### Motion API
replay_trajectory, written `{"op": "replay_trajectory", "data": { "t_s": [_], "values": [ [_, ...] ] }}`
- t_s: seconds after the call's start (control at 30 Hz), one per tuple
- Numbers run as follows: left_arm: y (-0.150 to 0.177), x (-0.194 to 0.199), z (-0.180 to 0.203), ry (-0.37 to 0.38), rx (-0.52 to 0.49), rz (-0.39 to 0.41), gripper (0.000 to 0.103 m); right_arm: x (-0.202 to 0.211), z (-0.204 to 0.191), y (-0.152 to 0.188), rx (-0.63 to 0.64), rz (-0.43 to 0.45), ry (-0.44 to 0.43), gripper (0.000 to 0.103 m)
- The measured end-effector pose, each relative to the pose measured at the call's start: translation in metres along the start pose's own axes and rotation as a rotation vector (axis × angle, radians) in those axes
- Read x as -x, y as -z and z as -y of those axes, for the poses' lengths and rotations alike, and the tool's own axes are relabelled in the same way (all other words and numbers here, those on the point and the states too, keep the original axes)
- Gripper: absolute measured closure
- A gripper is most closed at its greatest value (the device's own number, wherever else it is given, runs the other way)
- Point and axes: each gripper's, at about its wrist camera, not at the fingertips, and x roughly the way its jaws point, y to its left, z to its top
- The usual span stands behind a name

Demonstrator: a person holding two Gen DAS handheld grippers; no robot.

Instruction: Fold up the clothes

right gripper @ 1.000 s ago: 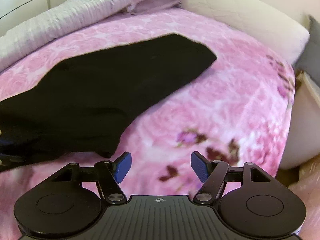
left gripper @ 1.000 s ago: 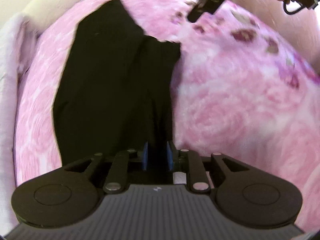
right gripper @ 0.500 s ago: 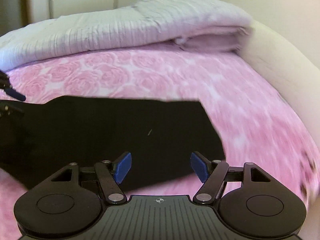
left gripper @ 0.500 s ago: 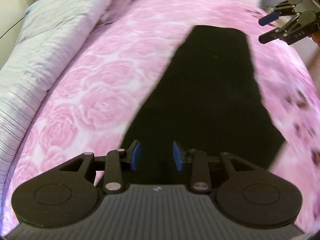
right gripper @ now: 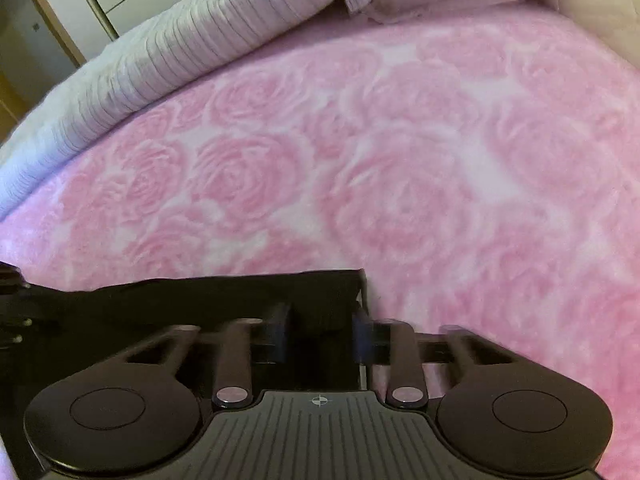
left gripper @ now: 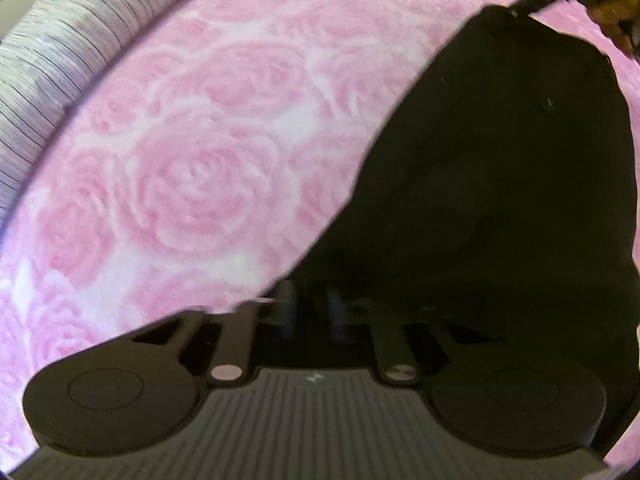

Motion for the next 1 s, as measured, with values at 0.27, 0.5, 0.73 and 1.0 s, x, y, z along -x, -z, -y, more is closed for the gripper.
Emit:
{"op": "replay_trajectory", "data": {
  "t_s": [0.27,0.5,0.73,1.0],
  "values": [
    [-0.024,-0.029,-0.012,-0.055,-0.026,-0.025,0.101,-0.007,0.013,-0.006,0.008,0.027,0.031,0.094],
    [0.019,0.037,-0.014,-0.07,0.084,0.072,0.085,0.049,-0.039,0.017,0.198,0.13,0.186,0.071],
    [0.087,0.115,0.091,-0.034,-0.133,0.165,0.07,0.094,-0.122,0.109,0.081,0.073,-0.037,0.056],
    [0.107,0.113,0.237,-0.077,-0.413,0.26,0.056,0.083,-0.113,0.18,-0.501,0.011,-0.147,0.051]
  ]
}}
